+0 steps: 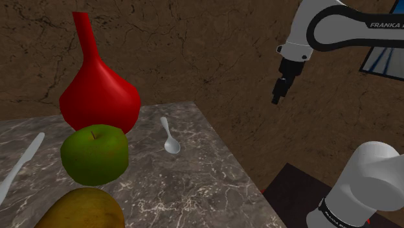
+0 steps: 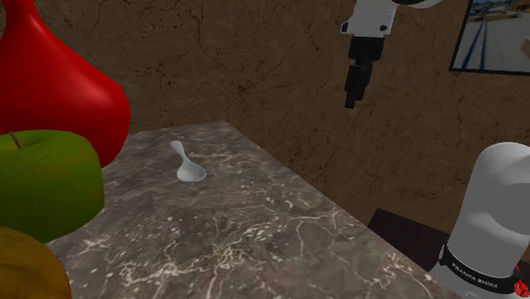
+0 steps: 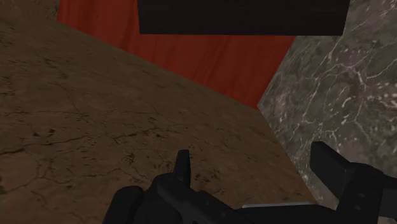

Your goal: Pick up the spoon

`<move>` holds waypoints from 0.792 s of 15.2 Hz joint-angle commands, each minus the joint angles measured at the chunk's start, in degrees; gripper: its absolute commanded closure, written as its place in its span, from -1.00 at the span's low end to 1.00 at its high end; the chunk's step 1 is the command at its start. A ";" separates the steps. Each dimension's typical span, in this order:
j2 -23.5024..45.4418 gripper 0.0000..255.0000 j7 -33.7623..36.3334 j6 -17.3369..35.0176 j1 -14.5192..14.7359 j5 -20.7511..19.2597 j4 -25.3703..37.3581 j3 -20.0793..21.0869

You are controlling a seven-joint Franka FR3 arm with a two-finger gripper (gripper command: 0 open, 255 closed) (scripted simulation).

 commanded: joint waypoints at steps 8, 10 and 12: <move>4.59 -1.00 13.32 -0.54 2.05 7.34 2.97 8.17; 6.57 -1.00 17.06 -0.45 2.54 9.24 4.49 10.37; 8.82 -1.00 20.77 -0.27 2.96 10.99 6.30 12.51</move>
